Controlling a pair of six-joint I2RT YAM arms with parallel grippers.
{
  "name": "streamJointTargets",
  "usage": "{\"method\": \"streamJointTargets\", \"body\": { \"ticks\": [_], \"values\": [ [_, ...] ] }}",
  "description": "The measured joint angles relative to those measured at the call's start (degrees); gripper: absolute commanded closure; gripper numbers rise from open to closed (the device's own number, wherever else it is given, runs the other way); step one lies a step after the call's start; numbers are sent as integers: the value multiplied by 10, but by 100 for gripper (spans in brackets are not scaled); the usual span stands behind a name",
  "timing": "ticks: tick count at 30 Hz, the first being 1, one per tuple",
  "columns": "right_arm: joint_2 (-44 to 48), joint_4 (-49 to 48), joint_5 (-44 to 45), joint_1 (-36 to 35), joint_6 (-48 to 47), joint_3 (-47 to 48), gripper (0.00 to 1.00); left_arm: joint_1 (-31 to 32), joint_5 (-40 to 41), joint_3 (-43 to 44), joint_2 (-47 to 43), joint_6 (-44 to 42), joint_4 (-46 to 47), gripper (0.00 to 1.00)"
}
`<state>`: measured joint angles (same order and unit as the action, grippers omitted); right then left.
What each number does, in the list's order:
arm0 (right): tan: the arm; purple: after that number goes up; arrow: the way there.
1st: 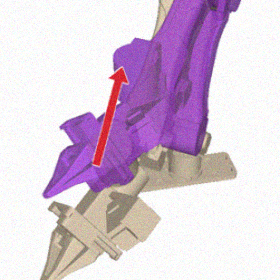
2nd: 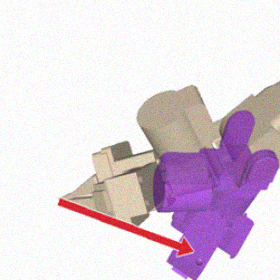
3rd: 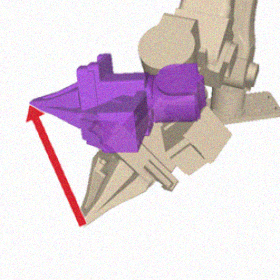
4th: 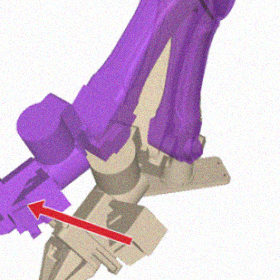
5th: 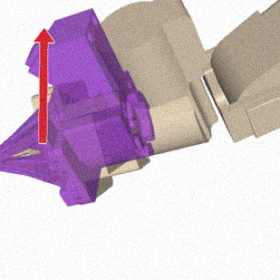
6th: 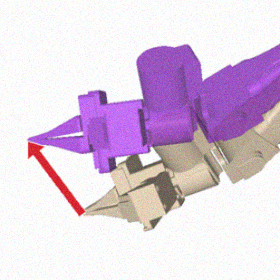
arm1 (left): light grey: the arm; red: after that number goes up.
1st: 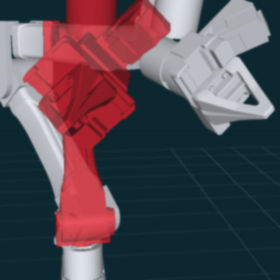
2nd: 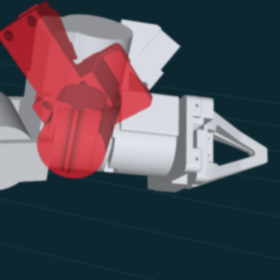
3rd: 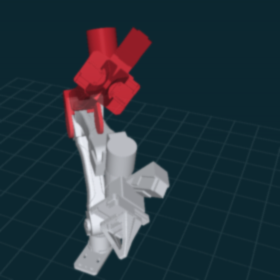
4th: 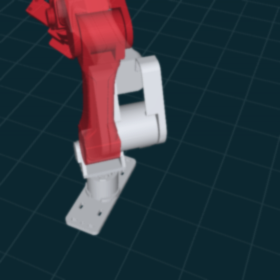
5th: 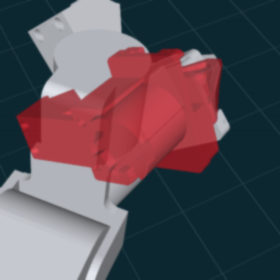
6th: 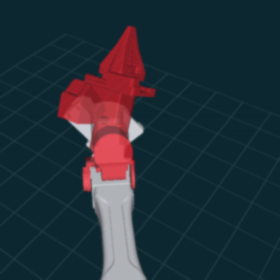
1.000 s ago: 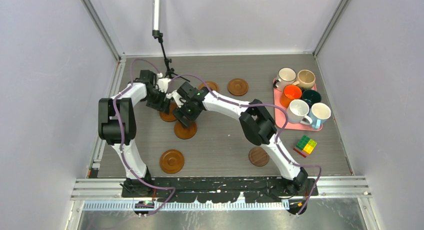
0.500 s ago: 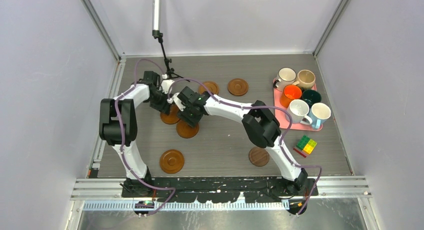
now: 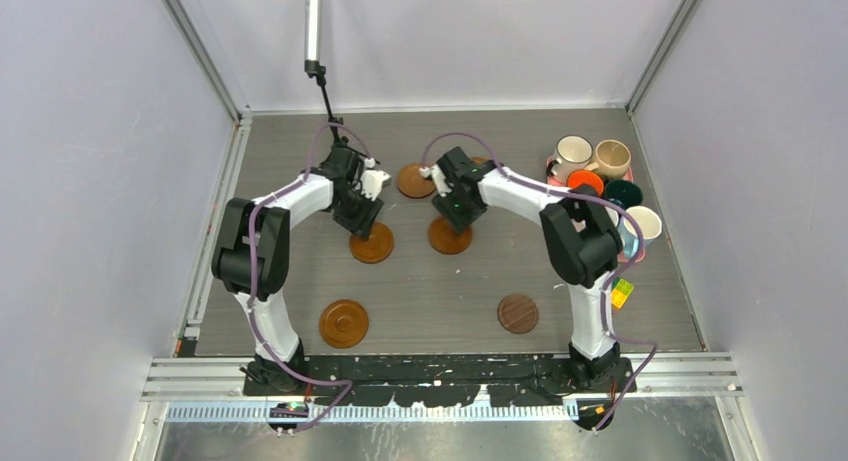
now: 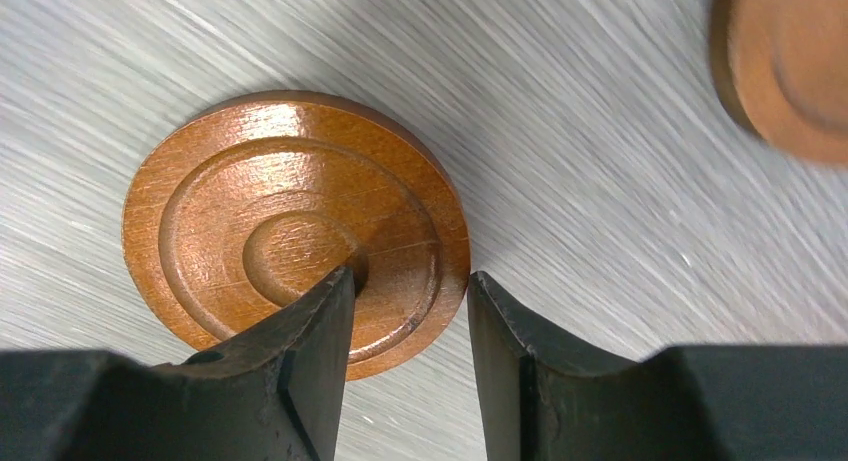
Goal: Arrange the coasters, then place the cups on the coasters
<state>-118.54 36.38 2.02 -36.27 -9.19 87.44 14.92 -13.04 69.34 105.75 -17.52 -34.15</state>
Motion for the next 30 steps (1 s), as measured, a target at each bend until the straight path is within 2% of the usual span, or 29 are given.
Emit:
{"method": "streamJointTargets", "body": {
  "ticks": [4, 10, 18, 30],
  "values": [
    [37, 3, -1, 58, 0, -53, 51, 38, 2, 21, 17, 29, -3, 58],
    [57, 9, -3, 110, -2, -81, 51, 95, 10, 82, 62, 84, 2, 58],
    [57, 12, -10, 118, -9, -80, 51, 130, 20, 151, 110, 123, 0, 57],
    [57, 15, -25, 124, -12, -79, 50, 146, 22, 188, 135, 133, -3, 56]
  ]
}}
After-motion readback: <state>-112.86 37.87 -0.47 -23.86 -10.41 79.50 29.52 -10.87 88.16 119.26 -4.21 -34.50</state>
